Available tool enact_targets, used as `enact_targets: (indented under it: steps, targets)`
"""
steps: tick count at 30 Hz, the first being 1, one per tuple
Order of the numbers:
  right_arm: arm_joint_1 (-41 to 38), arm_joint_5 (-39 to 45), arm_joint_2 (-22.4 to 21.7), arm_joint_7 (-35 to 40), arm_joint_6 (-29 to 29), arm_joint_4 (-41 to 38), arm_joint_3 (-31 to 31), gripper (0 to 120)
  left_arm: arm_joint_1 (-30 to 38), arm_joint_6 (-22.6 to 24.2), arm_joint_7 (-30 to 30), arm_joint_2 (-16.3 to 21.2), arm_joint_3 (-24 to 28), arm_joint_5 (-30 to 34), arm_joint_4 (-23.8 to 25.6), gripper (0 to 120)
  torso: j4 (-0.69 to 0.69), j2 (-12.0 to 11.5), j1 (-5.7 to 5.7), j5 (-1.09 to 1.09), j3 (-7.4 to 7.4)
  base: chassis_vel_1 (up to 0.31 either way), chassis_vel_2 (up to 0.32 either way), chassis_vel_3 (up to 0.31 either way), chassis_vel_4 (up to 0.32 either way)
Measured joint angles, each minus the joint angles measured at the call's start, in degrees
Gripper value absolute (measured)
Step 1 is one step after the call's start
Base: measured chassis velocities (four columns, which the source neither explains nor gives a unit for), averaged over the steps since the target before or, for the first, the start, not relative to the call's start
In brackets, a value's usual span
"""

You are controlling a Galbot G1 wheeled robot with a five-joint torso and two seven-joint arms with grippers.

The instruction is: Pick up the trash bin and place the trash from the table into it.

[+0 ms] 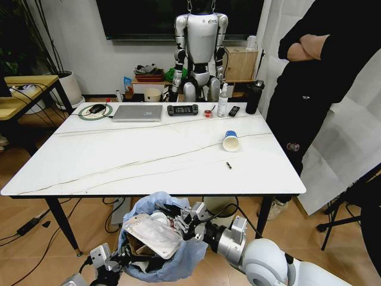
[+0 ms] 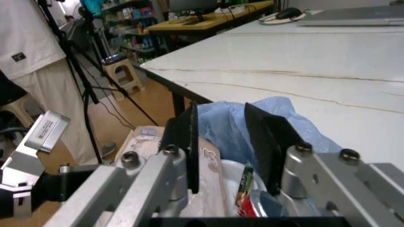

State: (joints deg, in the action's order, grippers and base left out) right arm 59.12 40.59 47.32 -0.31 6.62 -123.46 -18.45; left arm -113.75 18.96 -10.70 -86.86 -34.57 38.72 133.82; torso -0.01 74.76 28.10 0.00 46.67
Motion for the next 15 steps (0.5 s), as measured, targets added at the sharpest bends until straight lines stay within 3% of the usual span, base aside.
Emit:
enact_targets:
  steps: [4,7,10,15]
  targets:
    - [0.3,0.0,0.0,0.2,0.0,-0.3,0.7,42,0.0,0.0,0.0,0.0,0.1,0.0,0.0,0,0.0,0.0,0.0,0.0,0.0,0.0,0.0,0.0,0.0]
    - [-0.4,0.9,1.3,0.8,0.0,-0.6,4.1,57,0.0,0.0,0.0,0.1,0.2,-0.1,0.0,0,-0.01,0.0,0.0,0.0,0.0,0.0,0.0,0.0,0.0]
    - [-1.5,1.6,2.3,1.9,0.3,0.5,6.5,63,-0.1,0.0,0.0,0.1,0.4,-0.2,0.0,0,0.0,0.0,0.0,-0.01,0.0,0.0,0.0,0.0,0.0]
    - [-7.7,3.5,5.3,8.6,4.6,9.7,12.6,85,-0.4,-0.2,0.4,0.0,0.8,-0.9,0.0,0,0.01,0.0,0.02,0.0,0.01,0.0,0.0,0.0,0.0]
